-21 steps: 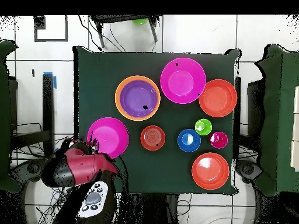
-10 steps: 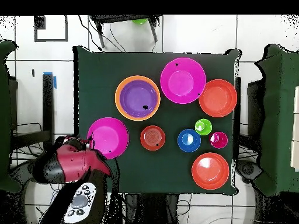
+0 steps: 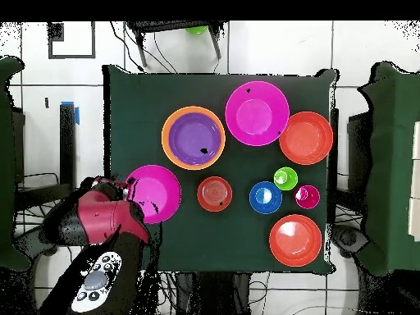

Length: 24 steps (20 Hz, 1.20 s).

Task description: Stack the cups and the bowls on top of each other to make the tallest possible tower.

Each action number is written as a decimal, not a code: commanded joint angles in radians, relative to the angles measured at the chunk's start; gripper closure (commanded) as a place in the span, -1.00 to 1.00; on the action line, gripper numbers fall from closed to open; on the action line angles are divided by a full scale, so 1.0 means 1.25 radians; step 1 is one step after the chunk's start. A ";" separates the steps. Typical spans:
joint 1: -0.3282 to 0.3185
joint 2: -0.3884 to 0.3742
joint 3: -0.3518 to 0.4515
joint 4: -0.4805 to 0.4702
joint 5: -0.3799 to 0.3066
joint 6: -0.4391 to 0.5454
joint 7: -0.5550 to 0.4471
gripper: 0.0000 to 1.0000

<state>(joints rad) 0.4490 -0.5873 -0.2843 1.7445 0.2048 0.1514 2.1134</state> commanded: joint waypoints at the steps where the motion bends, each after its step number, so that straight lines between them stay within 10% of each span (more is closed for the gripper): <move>1: -0.012 0.087 -0.021 -0.125 0.036 0.054 0.119 -1.00; 24: -0.224 0.190 0.113 -0.291 -0.073 0.019 -0.029 -1.00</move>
<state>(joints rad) 0.1873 -0.4142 -0.2911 1.4396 0.2114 0.1514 2.1134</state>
